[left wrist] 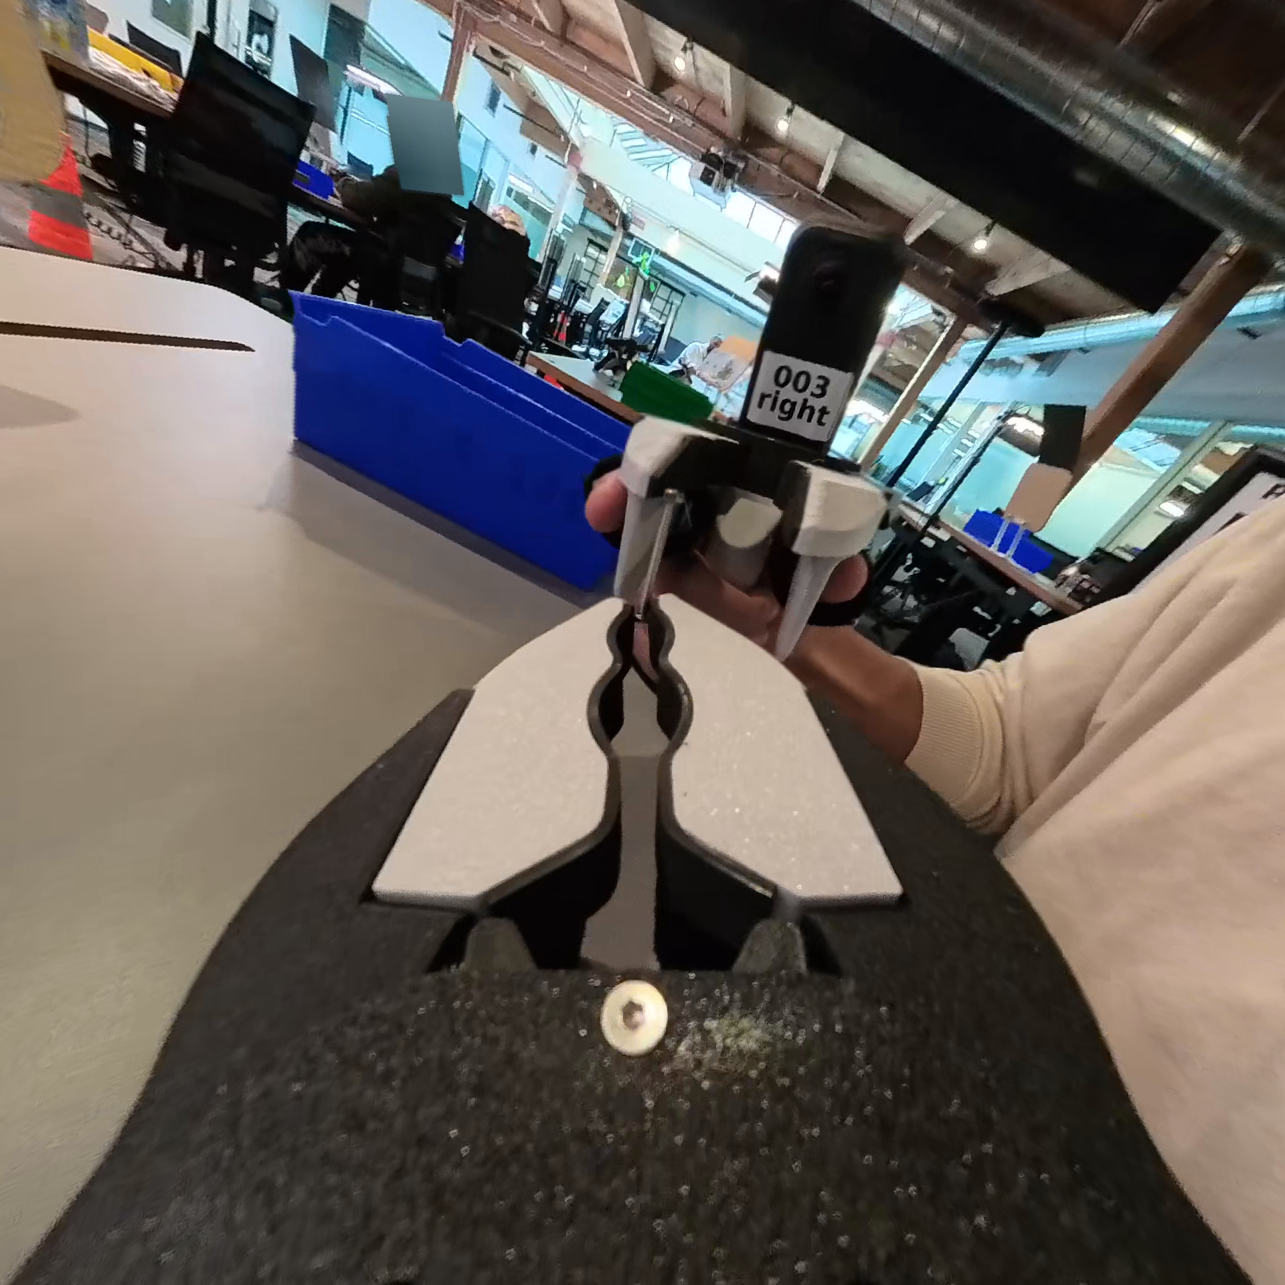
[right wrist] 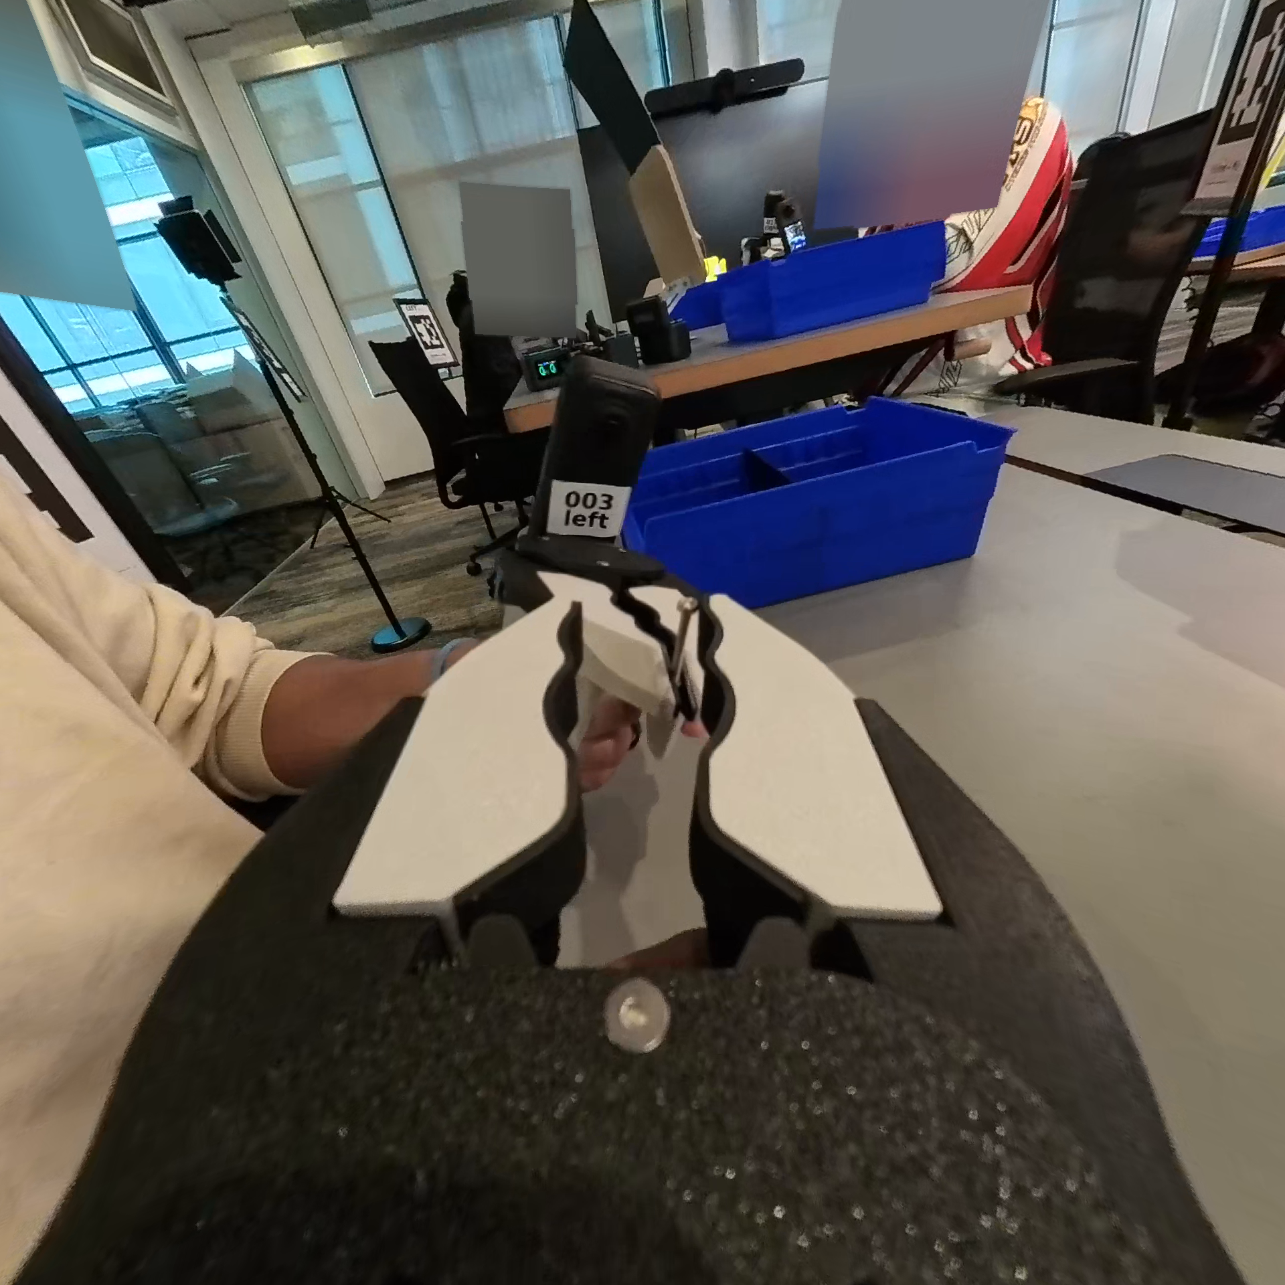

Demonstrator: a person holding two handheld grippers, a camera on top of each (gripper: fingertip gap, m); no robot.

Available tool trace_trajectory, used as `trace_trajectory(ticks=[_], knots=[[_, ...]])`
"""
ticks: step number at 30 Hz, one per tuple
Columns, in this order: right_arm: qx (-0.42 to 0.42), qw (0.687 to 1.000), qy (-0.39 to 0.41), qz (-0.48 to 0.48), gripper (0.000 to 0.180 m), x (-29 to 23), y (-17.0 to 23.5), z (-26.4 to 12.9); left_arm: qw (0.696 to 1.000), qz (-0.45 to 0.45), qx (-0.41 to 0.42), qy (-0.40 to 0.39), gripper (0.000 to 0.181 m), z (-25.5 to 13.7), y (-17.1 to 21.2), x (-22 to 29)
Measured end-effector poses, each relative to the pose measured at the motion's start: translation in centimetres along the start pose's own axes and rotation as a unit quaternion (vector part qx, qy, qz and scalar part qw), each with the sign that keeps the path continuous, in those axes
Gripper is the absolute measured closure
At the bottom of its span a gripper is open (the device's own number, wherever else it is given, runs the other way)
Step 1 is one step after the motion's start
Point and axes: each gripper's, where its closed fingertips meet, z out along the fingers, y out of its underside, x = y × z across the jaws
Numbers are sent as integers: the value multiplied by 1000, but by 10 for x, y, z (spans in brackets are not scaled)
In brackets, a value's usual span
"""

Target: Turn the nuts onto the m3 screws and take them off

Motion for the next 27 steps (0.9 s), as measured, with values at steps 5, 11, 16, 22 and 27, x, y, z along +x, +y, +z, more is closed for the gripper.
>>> trace_trajectory(ticks=[5, 11, 16, 22, 27], knots=[[14, 1000, 16, 1, 149, 6, -3, -3, 1000, -2, 4, 1, 177, -4, -1, -1], [8, 1000, -2, 3, 144, -2, -2, 7, 1000, -6, 4, 0, 177, -5, -1, -1], [6, 1000, 13, 5, 148, 4, 1, 0, 999, -23, 22, 6, 178, -11, -6, -4], [2, 1000, 8, 1, 148, 0, -1, 8, 1000, -4, 3, 5, 177, -8, -3, 0], [4, 1000, 6, 2, 153, -3, -1, 3, 1000, -16, 16, -15, 178, -15, -6, -12]])
